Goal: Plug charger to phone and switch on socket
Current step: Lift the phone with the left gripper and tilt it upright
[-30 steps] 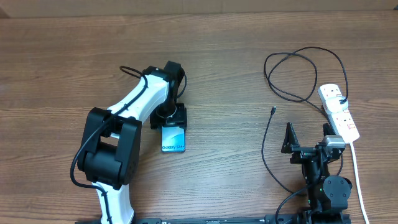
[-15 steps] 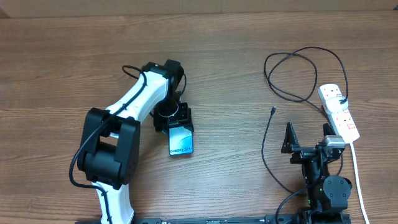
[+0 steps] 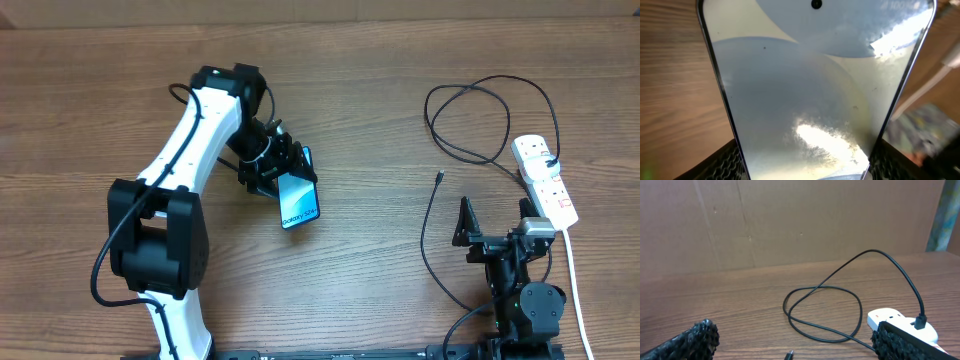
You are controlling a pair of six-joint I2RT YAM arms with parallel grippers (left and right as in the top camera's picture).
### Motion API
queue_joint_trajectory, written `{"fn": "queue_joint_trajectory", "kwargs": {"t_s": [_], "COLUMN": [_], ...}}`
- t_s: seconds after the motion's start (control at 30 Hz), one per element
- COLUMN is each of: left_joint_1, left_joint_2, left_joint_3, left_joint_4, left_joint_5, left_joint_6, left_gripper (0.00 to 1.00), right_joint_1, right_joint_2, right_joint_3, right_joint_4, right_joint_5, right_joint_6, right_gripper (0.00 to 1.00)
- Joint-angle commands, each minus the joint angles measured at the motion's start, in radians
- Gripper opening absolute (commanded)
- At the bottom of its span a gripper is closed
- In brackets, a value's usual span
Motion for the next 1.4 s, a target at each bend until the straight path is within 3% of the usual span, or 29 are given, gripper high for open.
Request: {"fn": "queue_joint_trajectory", "kwargs": {"t_s": [0.0, 0.47, 1.37], "left_joint_1": [0.017, 0.076, 0.076], "left_joint_2": [0.003, 0.003, 0.003], "left_joint_3": [0.029, 0.029, 0.029], "left_joint_4": [-0.030, -0.029, -0.031], "left_joint_5": [0.205, 0.577, 0.594], "left_joint_6": [0.091, 0.137, 0.137], "left_gripper": [0.31, 0.29, 0.27], "right_joint_1": [-0.002, -0.002, -0.002], "right_joint_2": [-0.010, -0.010, -0.010], "right_joint_3": [-0.011, -0.011, -0.011], "right_joint_4": [0.007, 0.007, 0.007], "right_joint_5": [-0.001, -0.001, -0.001], "right_joint_6": [-0.001, -0.001, -0.001], "right_gripper": [1.00, 1.00, 1.00]}}
